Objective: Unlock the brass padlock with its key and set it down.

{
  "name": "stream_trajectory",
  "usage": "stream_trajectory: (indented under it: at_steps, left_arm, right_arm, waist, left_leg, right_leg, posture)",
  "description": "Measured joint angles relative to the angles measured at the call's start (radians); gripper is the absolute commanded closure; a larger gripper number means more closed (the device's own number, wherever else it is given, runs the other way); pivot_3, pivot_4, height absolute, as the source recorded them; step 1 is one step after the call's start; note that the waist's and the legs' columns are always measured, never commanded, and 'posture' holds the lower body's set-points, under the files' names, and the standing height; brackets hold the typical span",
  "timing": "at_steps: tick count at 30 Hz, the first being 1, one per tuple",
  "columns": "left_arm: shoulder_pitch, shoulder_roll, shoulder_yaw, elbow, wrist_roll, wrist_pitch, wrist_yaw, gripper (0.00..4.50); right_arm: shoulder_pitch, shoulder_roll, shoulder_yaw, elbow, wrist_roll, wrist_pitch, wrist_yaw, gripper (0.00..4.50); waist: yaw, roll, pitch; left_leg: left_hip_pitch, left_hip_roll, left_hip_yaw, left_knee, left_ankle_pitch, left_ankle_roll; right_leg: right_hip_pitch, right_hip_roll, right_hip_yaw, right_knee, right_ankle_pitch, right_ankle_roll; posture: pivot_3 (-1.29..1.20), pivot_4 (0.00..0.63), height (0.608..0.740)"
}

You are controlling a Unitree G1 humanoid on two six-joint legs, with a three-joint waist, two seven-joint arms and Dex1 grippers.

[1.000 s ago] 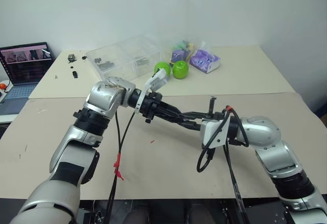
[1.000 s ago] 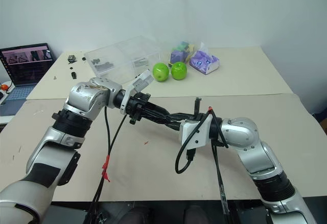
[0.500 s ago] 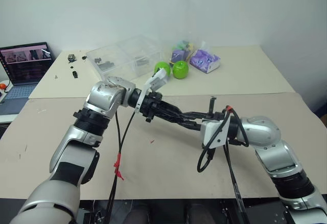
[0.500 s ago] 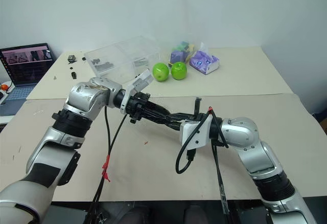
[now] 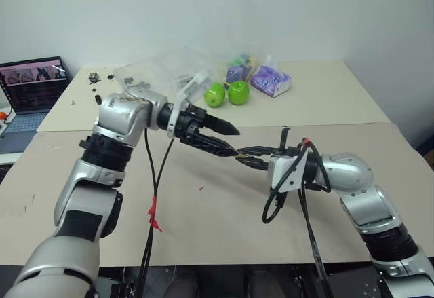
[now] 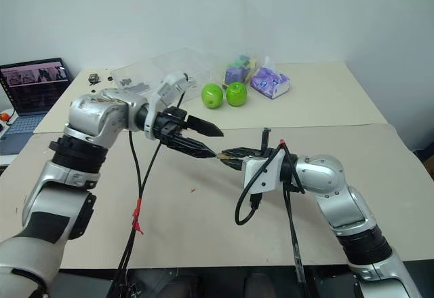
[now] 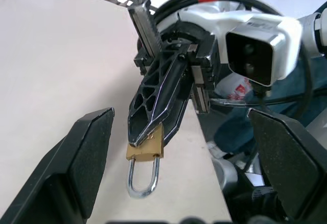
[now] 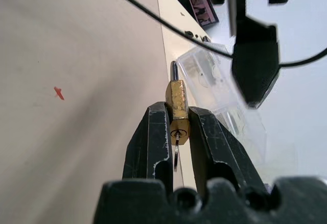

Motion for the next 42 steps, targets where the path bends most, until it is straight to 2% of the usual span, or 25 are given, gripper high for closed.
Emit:
stream_trajectory:
  at_steps: [9,14,19,22,24,31,32,42]
  left_arm:
    - [-0.061,0.002,0.101,0.233,0.098,-0.182,0.198,0.06]
    - [0.050,-0.004,0.117,0.173,0.130,-0.298,0.246,0.06]
    - [0.159,-0.028,0.111,0.036,0.112,-0.274,0.247,0.06]
    - [0.181,-0.034,0.107,-0.024,0.104,-0.244,0.250,0.78]
    - [0.189,-0.035,0.107,-0.045,0.100,-0.230,0.249,1.48]
    - [0.194,-0.036,0.103,-0.064,0.082,-0.208,0.245,4.27]
    - [0.194,-0.037,0.103,-0.064,0.080,-0.207,0.246,4.46]
    - [0.213,-0.079,0.085,-0.132,0.064,-0.174,0.262,4.46]
  right_arm:
    - [0.005,-0.027,-0.036,0.038,0.057,0.014,0.006,4.38]
    - [0.004,-0.041,-0.038,0.029,0.083,0.043,0.014,4.38]
    - [0.005,-0.042,-0.038,0.011,0.090,0.054,0.015,4.38]
    - [0.005,-0.041,-0.037,0.004,0.090,0.065,0.015,4.38]
    - [0.005,-0.041,-0.037,0.004,0.090,0.068,0.015,4.38]
    - [0.005,-0.041,-0.037,0.004,0.089,0.071,0.015,4.38]
    - [0.005,-0.041,-0.037,0.004,0.089,0.071,0.015,4.38]
    - [0.005,-0.041,-0.035,0.004,0.087,0.071,0.014,4.38]
  waist:
    - [-0.005,-0.001,0.000]
    - [-0.007,0.000,0.000]
    - [-0.007,-0.001,0.000]
    - [-0.006,-0.001,0.000]
    - [-0.005,-0.001,0.000]
    - [-0.010,-0.001,0.000]
    - [-0.009,-0.001,0.000]
    - [-0.009,-0.001,0.000]
  left_leg:
    - [0.000,0.000,0.000,0.000,0.000,0.000]
    - [0.000,0.000,0.000,-0.001,0.000,0.000]
    - [0.000,0.000,0.000,0.000,0.000,0.000]
    - [0.000,0.000,0.000,0.000,0.000,0.000]
    - [0.000,0.000,0.000,0.000,0.000,0.000]
    - [0.000,0.000,0.000,0.000,0.000,0.000]
    - [0.000,0.000,0.000,0.000,0.000,0.000]
    - [0.000,0.000,0.000,0.000,0.000,0.000]
  right_leg:
    - [0.000,0.000,0.000,0.000,0.000,0.000]
    - [-0.001,0.000,0.001,0.000,0.000,0.000]
    - [-0.001,0.000,0.001,0.001,0.000,0.000]
    - [-0.001,0.000,0.001,0.000,0.000,0.000]
    - [-0.001,0.000,0.001,0.000,0.000,0.000]
    - [-0.001,0.000,0.001,0.000,0.000,0.000]
    - [-0.001,0.000,0.001,0.000,0.000,0.000]
    - [0.000,0.000,0.001,0.000,0.000,0.000]
  posture:
    - [0.00,0.150,0.740]
    - [0.00,0.150,0.740]
    - [0.00,0.150,0.740]
    - [0.00,0.150,0.740]
    - [0.00,0.150,0.740]
    - [0.00,0.150,0.740]
    - [0.00,0.150,0.740]
    - [0.00,0.150,0.740]
